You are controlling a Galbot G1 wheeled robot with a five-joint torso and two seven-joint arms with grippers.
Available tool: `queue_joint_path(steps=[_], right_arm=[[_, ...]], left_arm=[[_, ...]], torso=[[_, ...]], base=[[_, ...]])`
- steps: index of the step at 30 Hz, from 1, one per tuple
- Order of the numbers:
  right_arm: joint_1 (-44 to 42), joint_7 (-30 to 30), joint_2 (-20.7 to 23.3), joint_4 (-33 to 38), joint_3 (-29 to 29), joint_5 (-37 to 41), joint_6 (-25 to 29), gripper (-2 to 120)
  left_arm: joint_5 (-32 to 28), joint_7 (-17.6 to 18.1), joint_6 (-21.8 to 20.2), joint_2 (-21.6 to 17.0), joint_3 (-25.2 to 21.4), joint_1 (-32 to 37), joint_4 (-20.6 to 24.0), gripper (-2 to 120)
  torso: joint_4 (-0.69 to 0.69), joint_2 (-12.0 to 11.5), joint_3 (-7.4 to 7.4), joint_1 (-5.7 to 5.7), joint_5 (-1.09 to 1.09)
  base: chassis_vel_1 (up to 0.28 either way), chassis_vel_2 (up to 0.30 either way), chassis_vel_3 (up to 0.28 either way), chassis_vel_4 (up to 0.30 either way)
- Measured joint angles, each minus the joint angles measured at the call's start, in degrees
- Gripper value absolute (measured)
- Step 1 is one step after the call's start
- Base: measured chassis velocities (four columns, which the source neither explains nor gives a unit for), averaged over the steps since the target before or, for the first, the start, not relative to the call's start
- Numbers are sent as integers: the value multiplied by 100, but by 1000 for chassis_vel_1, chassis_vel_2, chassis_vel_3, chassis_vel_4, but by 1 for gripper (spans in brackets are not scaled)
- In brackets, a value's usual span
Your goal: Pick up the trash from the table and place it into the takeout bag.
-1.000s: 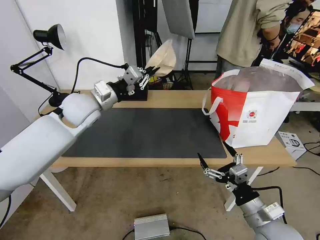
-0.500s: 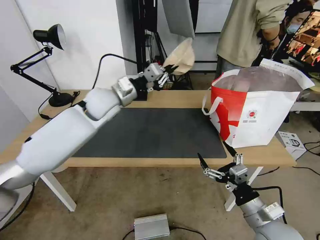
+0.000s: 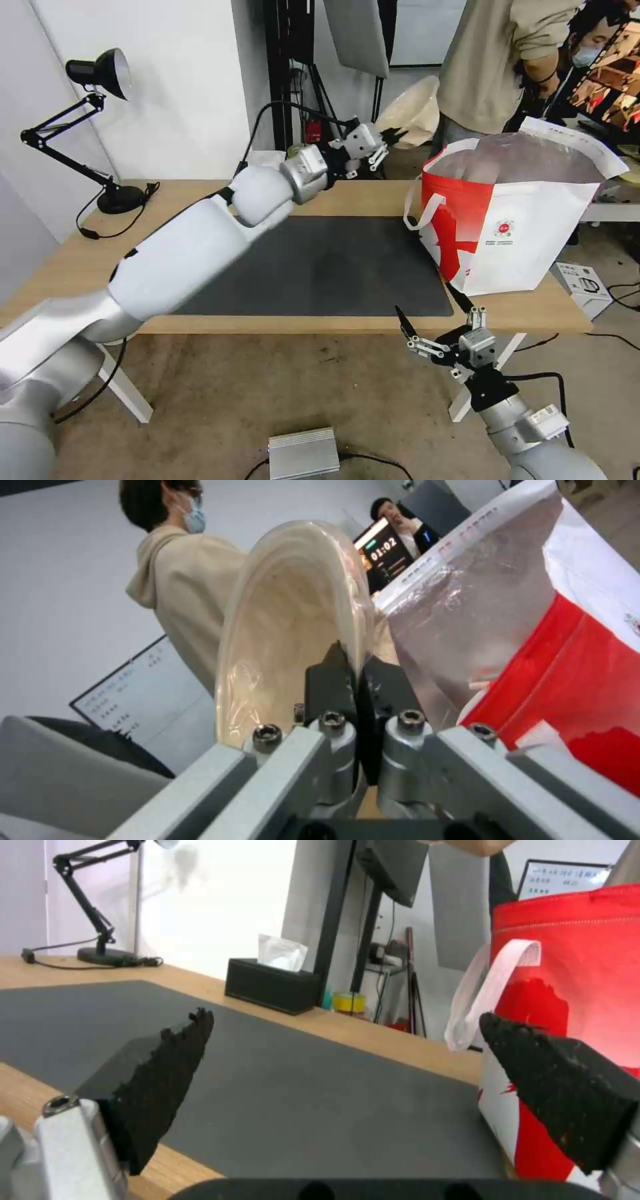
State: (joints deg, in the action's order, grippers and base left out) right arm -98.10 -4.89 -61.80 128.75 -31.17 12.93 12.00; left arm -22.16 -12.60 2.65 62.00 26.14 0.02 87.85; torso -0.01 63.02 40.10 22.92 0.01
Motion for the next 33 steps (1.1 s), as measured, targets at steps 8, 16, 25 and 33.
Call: queue_joint_path(steps=[8, 16, 25, 33], right_arm=[[0, 0, 0, 0, 0, 0, 0, 100], [0, 0, 0, 0, 0, 0, 0, 100], [0, 0, 0, 0, 0, 0, 0, 100], [0, 0, 0, 0, 0, 0, 0, 100]], left_arm=[[123, -33, 16, 273, 66, -65, -214, 0], [317, -168, 92, 609, 98, -221, -547, 0], [977, -473, 307, 1125, 99, -269, -1158, 0], [1601, -723, 581, 1632, 20, -324, -1674, 0]], torso=[[0, 0, 0, 0, 0], [0, 1, 0, 0, 0], [1, 1, 0, 0, -1], [0, 1, 0, 0, 0]], base=[[0, 0, 0, 0], [0, 0, 0, 0], [0, 0, 0, 0], [0, 0, 0, 0]])
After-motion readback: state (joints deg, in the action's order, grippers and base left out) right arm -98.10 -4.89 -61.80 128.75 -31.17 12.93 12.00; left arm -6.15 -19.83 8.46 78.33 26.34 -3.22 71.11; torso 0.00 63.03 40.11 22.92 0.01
